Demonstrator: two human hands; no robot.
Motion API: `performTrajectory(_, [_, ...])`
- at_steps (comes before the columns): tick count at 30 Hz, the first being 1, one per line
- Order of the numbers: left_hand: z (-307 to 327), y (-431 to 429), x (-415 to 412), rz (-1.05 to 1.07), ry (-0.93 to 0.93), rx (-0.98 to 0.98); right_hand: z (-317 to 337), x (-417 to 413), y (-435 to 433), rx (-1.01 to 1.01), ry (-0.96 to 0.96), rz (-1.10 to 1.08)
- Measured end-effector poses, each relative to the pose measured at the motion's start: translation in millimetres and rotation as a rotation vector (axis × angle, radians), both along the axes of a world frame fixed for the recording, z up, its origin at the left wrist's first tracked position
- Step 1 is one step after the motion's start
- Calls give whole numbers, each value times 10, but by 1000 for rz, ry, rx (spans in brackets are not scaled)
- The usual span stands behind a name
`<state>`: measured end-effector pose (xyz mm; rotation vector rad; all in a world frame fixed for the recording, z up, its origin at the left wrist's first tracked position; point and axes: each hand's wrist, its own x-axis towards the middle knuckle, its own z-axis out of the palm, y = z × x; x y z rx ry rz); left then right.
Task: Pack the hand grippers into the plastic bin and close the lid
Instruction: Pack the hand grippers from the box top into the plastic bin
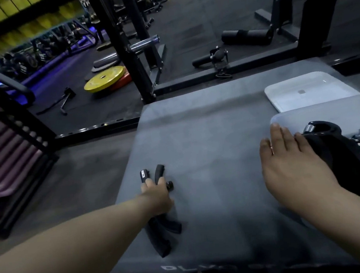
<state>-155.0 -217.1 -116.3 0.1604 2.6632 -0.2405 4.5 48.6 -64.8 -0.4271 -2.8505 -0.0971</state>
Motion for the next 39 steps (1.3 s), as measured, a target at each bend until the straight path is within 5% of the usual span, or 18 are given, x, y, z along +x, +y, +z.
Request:
performTrajectory(7, [-76, -61, -154, 163, -84, 163, 29, -7, -48, 1, 12, -21])
performTrajectory(18, [-130, -242, -216, 144, -32, 284, 23, -9, -49, -33, 67, -10])
performTrajectory(28, [107, 253, -275, 339, 209, 866, -54, -25, -53, -27, 104, -6])
performTrajectory(33, [286, 546, -288, 445, 70, 1033, 12, -14, -65, 102, 59, -13])
performTrajectory(39, [875, 1011, -218, 747, -243, 1190, 190, 28, -136, 144, -223, -17])
